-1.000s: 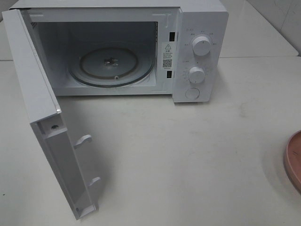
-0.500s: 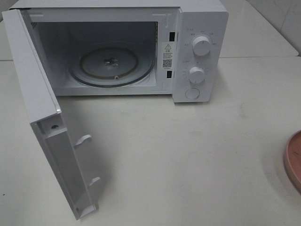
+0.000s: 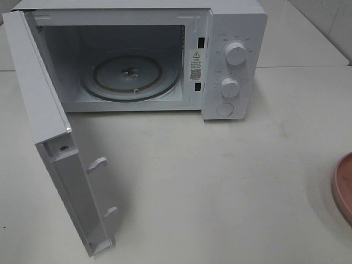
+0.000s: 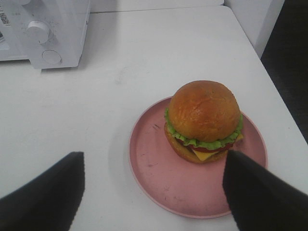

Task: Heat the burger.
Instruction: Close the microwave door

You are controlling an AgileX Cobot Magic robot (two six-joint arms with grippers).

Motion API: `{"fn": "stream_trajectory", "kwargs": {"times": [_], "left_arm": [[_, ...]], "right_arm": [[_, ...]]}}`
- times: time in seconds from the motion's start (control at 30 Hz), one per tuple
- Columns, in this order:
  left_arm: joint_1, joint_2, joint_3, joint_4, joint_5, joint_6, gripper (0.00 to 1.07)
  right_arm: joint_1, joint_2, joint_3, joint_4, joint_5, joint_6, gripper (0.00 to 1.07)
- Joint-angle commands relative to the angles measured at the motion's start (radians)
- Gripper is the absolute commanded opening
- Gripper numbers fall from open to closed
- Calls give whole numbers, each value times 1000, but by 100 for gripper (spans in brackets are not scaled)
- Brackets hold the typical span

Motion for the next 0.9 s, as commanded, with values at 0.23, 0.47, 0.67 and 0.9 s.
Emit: {"fn": "stream_trajectory", "kwargs": {"times": [0.23, 0.47, 0.67, 0.9], "left_arm": [[2, 35, -2, -22, -21, -7, 98], [2, 143, -25, -26, -151, -3, 98], [2, 223, -11, -25, -287, -3, 92], [2, 289, 44, -60, -476, -4, 64]], "right_arm": [[-8, -27, 2, -1, -6, -3, 76], [-8, -27, 2, -1, -6, -3, 76], [-8, -27, 2, -1, -6, -3, 76], [-8, -27, 2, -1, -6, -3, 76]]}}
